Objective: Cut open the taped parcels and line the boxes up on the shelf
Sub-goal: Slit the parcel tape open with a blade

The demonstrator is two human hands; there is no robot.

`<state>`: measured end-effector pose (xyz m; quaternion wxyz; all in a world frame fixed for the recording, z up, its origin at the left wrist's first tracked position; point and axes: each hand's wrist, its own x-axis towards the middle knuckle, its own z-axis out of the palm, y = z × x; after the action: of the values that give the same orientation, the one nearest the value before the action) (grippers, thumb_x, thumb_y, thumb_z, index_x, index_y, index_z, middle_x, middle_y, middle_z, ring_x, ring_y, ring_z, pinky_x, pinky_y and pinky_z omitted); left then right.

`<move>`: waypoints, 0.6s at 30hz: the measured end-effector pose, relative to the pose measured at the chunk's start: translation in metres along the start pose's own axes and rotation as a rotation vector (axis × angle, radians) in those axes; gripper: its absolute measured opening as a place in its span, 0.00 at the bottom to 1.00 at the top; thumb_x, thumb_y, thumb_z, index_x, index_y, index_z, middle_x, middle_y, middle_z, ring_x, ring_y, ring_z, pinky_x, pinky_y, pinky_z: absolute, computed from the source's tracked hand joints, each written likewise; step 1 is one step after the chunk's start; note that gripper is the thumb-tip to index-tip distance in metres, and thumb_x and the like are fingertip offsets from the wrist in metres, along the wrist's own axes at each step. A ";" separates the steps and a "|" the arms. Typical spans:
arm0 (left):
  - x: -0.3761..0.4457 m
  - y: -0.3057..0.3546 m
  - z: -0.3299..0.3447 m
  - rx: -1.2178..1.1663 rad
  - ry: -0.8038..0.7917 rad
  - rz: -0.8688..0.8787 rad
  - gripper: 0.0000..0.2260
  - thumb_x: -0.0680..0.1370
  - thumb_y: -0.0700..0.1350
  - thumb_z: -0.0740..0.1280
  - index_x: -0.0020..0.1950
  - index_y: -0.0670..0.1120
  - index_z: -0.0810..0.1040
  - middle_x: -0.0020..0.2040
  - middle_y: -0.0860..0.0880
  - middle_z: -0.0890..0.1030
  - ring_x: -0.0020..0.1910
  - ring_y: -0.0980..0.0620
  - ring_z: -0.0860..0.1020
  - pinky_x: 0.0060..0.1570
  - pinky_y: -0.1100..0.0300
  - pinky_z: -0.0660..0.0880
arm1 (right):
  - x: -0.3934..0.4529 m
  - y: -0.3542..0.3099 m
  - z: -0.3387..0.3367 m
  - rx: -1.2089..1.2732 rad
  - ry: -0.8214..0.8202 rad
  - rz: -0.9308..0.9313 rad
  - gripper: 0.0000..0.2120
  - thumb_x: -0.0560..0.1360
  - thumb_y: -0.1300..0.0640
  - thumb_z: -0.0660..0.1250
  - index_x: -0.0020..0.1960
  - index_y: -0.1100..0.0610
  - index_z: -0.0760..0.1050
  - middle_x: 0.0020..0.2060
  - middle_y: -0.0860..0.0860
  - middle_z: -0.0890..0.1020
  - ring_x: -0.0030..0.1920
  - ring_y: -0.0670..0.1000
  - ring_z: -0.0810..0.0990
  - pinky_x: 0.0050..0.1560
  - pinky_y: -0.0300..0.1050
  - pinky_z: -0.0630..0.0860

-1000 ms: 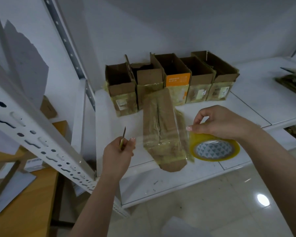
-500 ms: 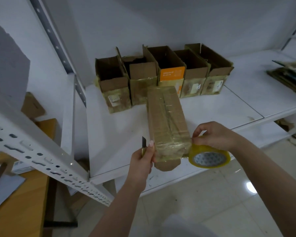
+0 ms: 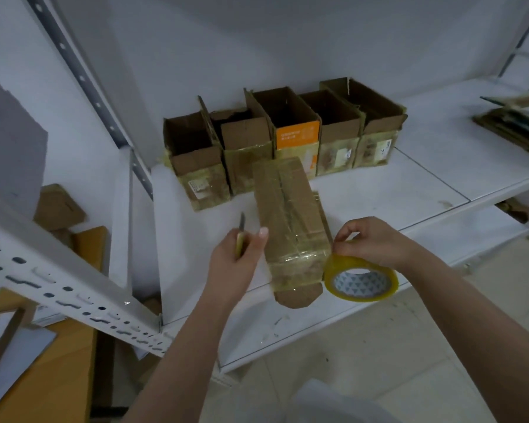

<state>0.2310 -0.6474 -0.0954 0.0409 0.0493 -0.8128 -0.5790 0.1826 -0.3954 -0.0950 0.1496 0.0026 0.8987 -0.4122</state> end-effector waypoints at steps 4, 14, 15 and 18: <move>0.015 0.057 0.030 0.002 -0.334 0.112 0.20 0.82 0.61 0.52 0.42 0.51 0.76 0.29 0.59 0.73 0.27 0.64 0.70 0.29 0.73 0.66 | 0.003 0.000 -0.001 0.025 -0.015 -0.013 0.08 0.69 0.51 0.76 0.44 0.53 0.82 0.39 0.52 0.84 0.39 0.49 0.83 0.37 0.37 0.77; 0.038 0.051 0.070 -0.161 -0.612 0.031 0.12 0.83 0.45 0.60 0.40 0.45 0.68 0.28 0.52 0.75 0.25 0.57 0.72 0.27 0.67 0.70 | -0.003 0.021 -0.024 0.335 -0.229 -0.015 0.14 0.66 0.49 0.74 0.51 0.51 0.83 0.49 0.54 0.85 0.52 0.55 0.83 0.55 0.48 0.77; 0.039 0.051 0.070 -0.152 -0.596 0.041 0.11 0.83 0.45 0.61 0.41 0.45 0.68 0.27 0.52 0.74 0.23 0.57 0.71 0.25 0.67 0.69 | -0.003 0.023 -0.025 0.335 -0.257 -0.031 0.14 0.66 0.51 0.73 0.51 0.51 0.83 0.48 0.54 0.85 0.50 0.54 0.83 0.51 0.45 0.78; 0.041 0.050 0.069 -0.108 -0.552 0.072 0.09 0.82 0.46 0.62 0.43 0.45 0.69 0.26 0.52 0.72 0.20 0.58 0.66 0.21 0.67 0.64 | 0.001 0.025 -0.025 0.318 -0.269 -0.055 0.08 0.73 0.56 0.74 0.52 0.51 0.81 0.45 0.55 0.86 0.46 0.54 0.84 0.46 0.44 0.80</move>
<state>0.1800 -0.5717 -0.0704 -0.1589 -0.1410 -0.7625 -0.6111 0.1783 -0.3602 -0.0985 0.2545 -0.0533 0.7941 -0.5493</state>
